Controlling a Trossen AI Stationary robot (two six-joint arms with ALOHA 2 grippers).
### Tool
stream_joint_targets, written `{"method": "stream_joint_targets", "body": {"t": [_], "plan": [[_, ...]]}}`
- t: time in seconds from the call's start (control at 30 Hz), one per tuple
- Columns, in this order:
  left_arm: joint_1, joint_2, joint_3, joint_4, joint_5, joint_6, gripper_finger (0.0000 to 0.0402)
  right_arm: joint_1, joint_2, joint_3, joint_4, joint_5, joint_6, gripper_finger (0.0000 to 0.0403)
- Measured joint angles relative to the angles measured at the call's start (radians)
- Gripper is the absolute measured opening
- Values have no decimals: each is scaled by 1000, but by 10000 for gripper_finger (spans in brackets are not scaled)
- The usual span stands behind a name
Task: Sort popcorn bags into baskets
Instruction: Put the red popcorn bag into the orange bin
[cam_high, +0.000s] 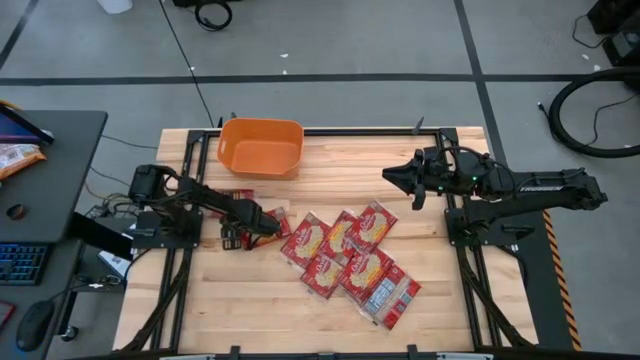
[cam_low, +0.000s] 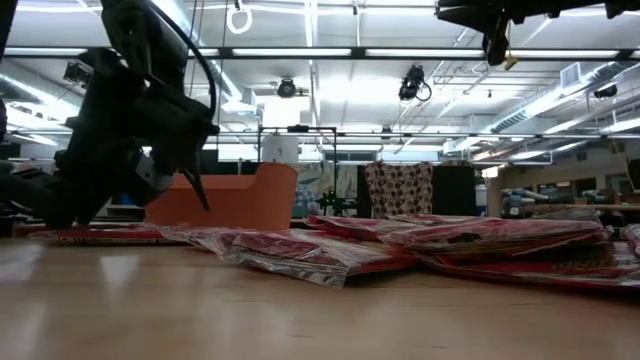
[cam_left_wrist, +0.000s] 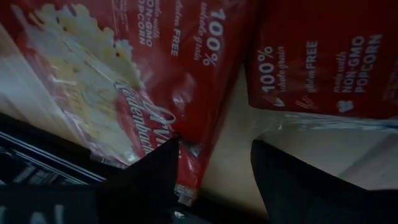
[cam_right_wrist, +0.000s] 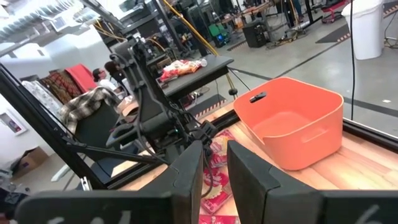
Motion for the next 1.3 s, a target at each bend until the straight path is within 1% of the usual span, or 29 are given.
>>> {"method": "stream_joint_targets", "body": {"t": [0.13,0.2,0.33,0.4,0.5,0.6,0.7,0.8,0.9,1.07,1.2,1.3], "plan": [[6,-3,-2,10,27,5,143,0,0,0,10,0,0,79],[6,-2,-2,14,38,6,107,0,0,0,9,-1,0,79],[7,1,8,12,19,6,30,0,0,0,8,-2,-1,79],[8,1,24,3,22,6,10,0,0,0,9,-4,-1,79],[9,-3,51,-18,43,19,9,0,0,0,8,-22,-7,79],[9,-21,83,-48,93,61,5,0,0,0,6,-27,-10,79],[8,-49,124,-113,126,89,3,0,0,0,5,-28,-11,79],[8,-98,162,-162,144,121,3,0,0,0,5,-35,-11,79],[8,-154,194,-168,166,148,2,0,0,0,5,-46,-11,79],[13,-222,254,-209,212,146,1,0,0,0,5,-47,-12,79],[12,-261,321,-248,213,144,1,0,0,-1,-1,-47,-20,79],[21,-272,387,-305,192,149,1,0,0,-1,-1,-47,-32,79]]}}
